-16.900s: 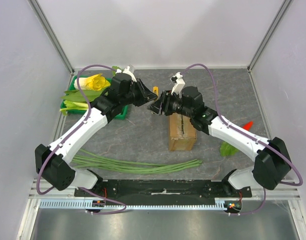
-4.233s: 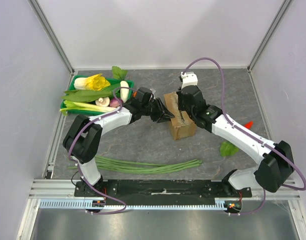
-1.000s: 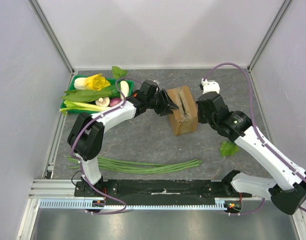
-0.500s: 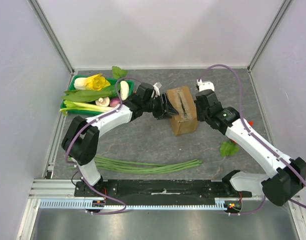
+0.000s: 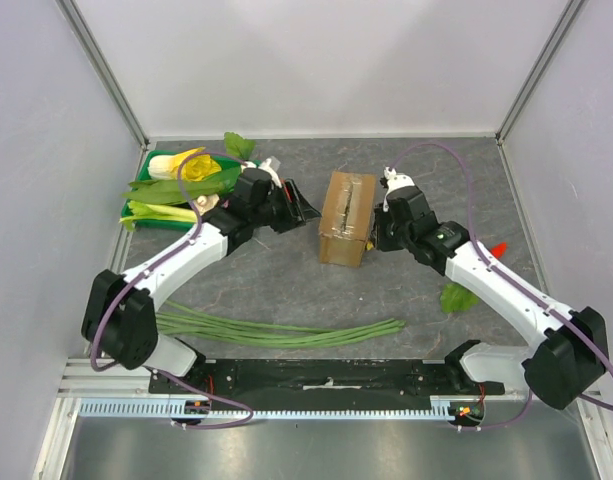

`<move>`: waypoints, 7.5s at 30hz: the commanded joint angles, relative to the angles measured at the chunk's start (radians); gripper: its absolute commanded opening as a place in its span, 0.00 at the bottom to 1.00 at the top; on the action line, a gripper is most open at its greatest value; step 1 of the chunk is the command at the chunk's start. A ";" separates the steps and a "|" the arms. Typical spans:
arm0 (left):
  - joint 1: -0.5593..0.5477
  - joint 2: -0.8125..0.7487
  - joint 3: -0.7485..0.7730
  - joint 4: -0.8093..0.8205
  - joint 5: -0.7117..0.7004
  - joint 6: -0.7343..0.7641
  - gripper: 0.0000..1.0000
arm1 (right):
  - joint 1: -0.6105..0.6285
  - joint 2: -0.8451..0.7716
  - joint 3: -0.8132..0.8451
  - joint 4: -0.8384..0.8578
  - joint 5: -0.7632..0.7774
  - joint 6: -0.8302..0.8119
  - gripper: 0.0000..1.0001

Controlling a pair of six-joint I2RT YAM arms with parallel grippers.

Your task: Unpack the express box

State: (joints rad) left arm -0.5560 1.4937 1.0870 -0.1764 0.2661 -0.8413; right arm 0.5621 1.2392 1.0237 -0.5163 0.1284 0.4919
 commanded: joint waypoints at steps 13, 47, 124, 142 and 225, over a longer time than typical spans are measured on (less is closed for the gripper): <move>0.079 -0.035 -0.073 0.028 -0.002 0.060 0.59 | 0.091 0.060 -0.016 0.283 -0.042 0.024 0.00; 0.212 0.174 -0.079 0.173 0.304 0.130 0.43 | 0.177 0.198 0.141 0.489 -0.119 -0.328 0.00; 0.114 0.114 -0.125 0.382 0.190 0.685 0.36 | 0.180 0.272 0.070 0.484 -0.151 -0.352 0.00; 0.110 0.129 -0.108 0.391 0.127 0.774 0.02 | 0.180 0.206 0.043 0.438 -0.064 -0.466 0.00; 0.024 0.105 -0.102 0.302 -0.148 0.686 0.02 | 0.182 0.072 0.004 0.553 -0.044 -0.271 0.00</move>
State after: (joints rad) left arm -0.5323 1.6142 0.9718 0.1238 0.0887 -0.1852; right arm 0.7414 1.2636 0.9253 -0.0383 0.0872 0.2279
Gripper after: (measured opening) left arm 0.033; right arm 0.222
